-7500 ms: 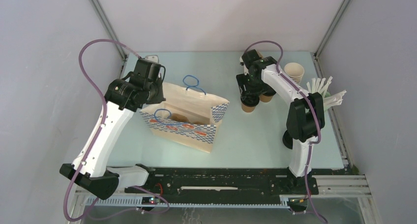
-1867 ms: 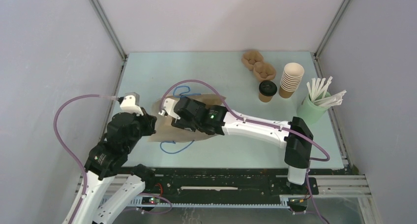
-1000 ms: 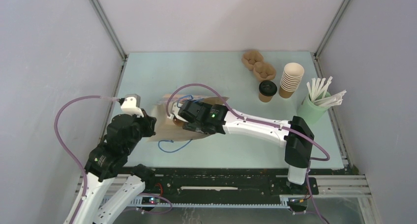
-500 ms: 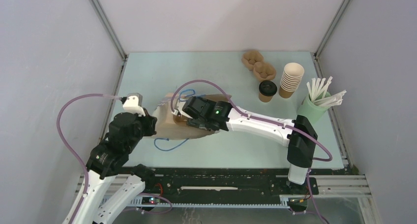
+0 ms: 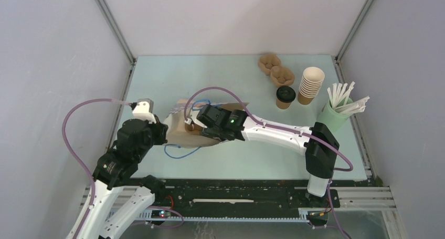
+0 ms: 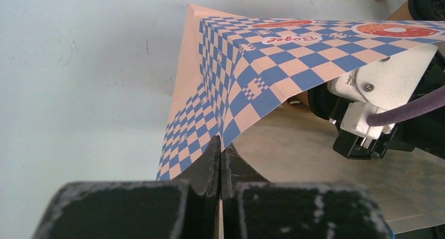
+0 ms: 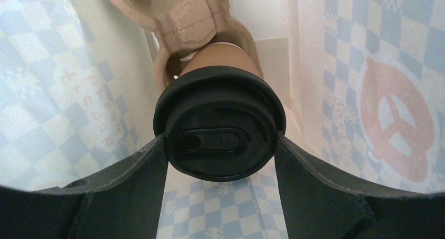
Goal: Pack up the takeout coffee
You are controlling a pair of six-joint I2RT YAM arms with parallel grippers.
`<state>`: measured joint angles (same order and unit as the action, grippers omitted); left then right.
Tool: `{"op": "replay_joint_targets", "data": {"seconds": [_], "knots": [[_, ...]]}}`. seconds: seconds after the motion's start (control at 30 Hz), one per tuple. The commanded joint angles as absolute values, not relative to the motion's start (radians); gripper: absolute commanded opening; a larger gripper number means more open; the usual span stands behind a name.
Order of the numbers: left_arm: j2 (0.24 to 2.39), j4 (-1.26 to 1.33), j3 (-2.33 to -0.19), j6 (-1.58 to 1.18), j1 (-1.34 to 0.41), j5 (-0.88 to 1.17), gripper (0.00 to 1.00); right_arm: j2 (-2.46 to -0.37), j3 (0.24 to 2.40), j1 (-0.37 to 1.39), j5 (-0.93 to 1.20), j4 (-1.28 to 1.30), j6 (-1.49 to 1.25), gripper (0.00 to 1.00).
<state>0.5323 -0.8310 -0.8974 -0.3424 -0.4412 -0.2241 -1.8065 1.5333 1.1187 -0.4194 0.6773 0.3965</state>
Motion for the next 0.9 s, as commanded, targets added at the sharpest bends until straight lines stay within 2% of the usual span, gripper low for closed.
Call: {"op": "replay_joint_targets", "data": {"seconds": [0.0,0.27,0.53,0.7,0.87], "knots": [[0.543,-0.836,-0.930,-0.315,-0.445,-0.224,0.00,-1.781,1.511,1.109,-0.374,0.653,0.375,0.09],[0.546,-0.835,-0.932,-0.311,-0.445,-0.224,0.00,-1.757,1.464,1.087,-0.278,0.629,0.377,0.09],[0.556,-0.836,-0.940,-0.302,-0.445,-0.217,0.00,-1.807,1.488,1.073,-0.279,0.618,0.381,0.09],[0.631,-0.884,-1.028,-0.285,-0.443,-0.257,0.00,-1.832,1.544,1.065,-0.292,0.641,0.365,0.09],[0.733,-0.932,-1.158,-0.278,-0.420,-0.234,0.00,-1.850,1.597,1.050,-0.198,0.736,0.347,0.09]]}}
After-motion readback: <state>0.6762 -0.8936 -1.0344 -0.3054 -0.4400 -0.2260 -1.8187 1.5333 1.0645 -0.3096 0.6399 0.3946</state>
